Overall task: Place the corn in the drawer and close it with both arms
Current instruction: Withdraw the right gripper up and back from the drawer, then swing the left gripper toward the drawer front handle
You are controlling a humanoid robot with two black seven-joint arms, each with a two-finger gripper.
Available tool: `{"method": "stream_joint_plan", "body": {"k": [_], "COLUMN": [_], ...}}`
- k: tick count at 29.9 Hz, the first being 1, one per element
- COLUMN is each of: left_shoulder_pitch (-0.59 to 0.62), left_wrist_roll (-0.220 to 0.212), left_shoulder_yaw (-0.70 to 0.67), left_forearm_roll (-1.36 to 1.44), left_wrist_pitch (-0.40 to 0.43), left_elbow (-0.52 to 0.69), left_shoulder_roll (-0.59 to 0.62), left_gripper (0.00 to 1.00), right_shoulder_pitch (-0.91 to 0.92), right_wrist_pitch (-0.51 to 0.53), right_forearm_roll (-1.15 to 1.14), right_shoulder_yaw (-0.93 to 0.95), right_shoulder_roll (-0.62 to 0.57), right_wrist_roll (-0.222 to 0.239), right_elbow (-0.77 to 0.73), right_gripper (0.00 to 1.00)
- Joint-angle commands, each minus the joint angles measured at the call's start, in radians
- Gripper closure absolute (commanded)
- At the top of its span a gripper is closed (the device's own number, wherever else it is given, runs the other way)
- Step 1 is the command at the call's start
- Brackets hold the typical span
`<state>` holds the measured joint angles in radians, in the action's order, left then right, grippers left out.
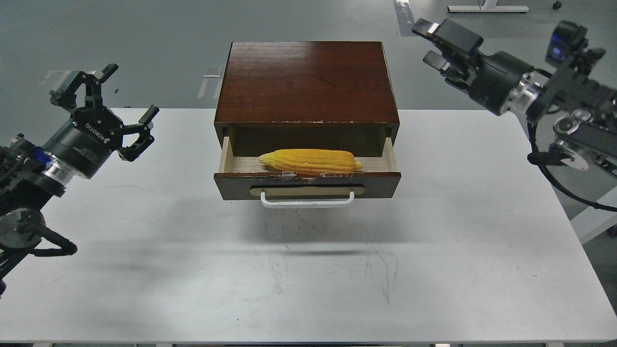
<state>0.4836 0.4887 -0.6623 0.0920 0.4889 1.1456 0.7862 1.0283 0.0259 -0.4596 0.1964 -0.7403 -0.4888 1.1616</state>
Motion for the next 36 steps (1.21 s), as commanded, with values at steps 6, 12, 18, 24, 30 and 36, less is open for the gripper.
{"method": "stream_joint_plan", "body": {"k": [6,12,18,24,30,36], "left_shoulder_pitch": [0.001,0.001,0.004,0.079,0.174,0.201], "left_wrist_roll": [0.0,0.0,0.0,0.0,0.0,0.0], "left_shoulder_yaw": [0.006,0.001,-0.005,-0.006,-0.023,-0.051], "left_forearm_roll": [0.037,0.09,0.097,0.385,0.572,0.634], "left_wrist_pitch": [0.0,0.0,0.0,0.0,0.0,0.0], "left_elbow": [-0.004,-0.004,-0.004,0.0,0.089,0.261], "left_shoulder_roll": [0.007,0.013,0.021,0.067,0.119,0.183], "left_gripper": [0.0,0.0,0.0,0.01,0.49,1.0], "right_shoulder_pitch": [-0.293,-0.393,-0.416,-0.418,-0.418,-0.421], "right_wrist_pitch": [-0.001,0.0,0.0,0.0,0.0,0.002], "right_forearm_roll": [0.236,0.24,0.239,0.239,0.239,0.239], "right_shoulder_yaw": [0.212,0.284,0.298,0.299,0.299,0.298], "right_shoulder_roll": [0.044,0.114,0.15,0.15,0.15,0.15], "right_wrist_roll": [0.0,0.0,0.0,0.0,0.0,0.0], "right_elbow": [-0.014,-0.08,-0.088,-0.092,-0.094,-0.094], "right_gripper": [0.01,0.01,0.01,0.01,0.01,0.01]}}
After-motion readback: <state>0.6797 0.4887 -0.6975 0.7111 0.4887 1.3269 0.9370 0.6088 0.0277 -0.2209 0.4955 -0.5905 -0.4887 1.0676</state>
